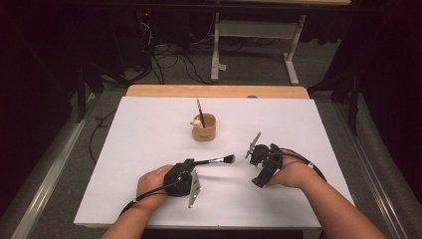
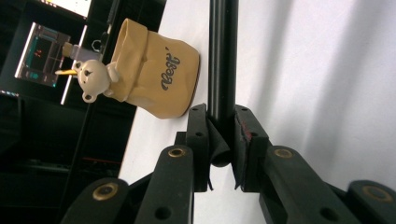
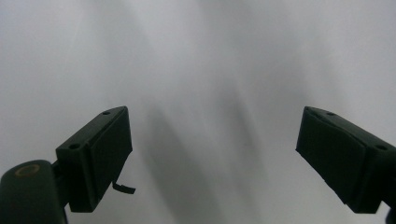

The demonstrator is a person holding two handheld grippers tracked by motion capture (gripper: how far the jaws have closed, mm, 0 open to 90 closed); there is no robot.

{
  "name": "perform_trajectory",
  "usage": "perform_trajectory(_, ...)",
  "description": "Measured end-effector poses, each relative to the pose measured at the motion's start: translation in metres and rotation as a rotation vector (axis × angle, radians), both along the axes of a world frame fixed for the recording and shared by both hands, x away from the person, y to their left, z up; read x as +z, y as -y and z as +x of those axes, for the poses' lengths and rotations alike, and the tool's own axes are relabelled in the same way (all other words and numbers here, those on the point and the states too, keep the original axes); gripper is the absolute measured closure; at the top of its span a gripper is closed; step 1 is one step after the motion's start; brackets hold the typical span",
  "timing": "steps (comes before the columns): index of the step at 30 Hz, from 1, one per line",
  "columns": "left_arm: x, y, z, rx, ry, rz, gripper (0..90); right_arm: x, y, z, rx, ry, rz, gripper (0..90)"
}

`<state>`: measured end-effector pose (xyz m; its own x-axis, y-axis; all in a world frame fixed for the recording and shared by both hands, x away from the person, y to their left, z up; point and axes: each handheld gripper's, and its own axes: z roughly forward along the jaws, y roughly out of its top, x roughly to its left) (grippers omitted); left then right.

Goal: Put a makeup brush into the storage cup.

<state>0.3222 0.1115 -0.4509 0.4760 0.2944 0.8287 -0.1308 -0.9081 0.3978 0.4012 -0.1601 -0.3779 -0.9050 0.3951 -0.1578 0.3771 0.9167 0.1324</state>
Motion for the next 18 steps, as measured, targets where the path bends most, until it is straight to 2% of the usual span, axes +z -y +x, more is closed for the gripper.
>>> perform_trajectory(5,0.002,-0.003,0.002,0.015,-0.031,-0.057,78.7,-0.005,0.009,0.003,-0.042,-0.002,0.053,12.2)
perform_trajectory(14,0.003,-0.009,0.007,0.031,-0.092,-0.155,78.7,-0.011,0.028,0.006,-0.128,0.039,0.176,12.5)
perform_trajectory(18,0.004,-0.012,0.009,0.038,-0.114,-0.186,78.6,-0.015,0.033,0.003,-0.158,0.057,0.229,12.7)
